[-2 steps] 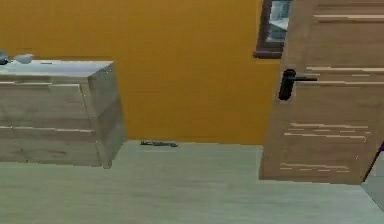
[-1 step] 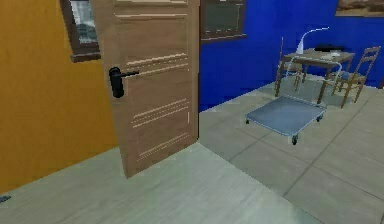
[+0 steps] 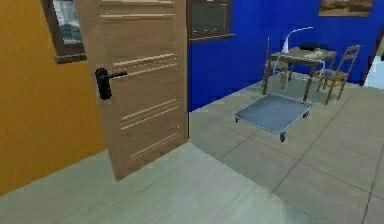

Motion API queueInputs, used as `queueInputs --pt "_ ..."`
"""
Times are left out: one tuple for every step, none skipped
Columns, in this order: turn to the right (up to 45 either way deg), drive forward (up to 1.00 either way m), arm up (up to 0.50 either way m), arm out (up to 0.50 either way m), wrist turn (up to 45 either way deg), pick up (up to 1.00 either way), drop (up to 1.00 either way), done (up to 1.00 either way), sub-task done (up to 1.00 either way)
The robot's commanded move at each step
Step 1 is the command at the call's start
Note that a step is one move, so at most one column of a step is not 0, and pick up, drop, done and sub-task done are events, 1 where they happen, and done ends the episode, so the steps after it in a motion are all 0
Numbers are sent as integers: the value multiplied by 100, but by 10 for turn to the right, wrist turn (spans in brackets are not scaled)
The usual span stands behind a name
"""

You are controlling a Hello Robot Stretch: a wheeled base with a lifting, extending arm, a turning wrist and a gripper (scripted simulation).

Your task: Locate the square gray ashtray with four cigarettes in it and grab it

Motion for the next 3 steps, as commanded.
queueInputs --pt "0 35 0 0 0 0 0 0 0" --pt "390 0 0 0 0 0 0 0 0" --pt "0 100 0 0 0 0 0 0 0"
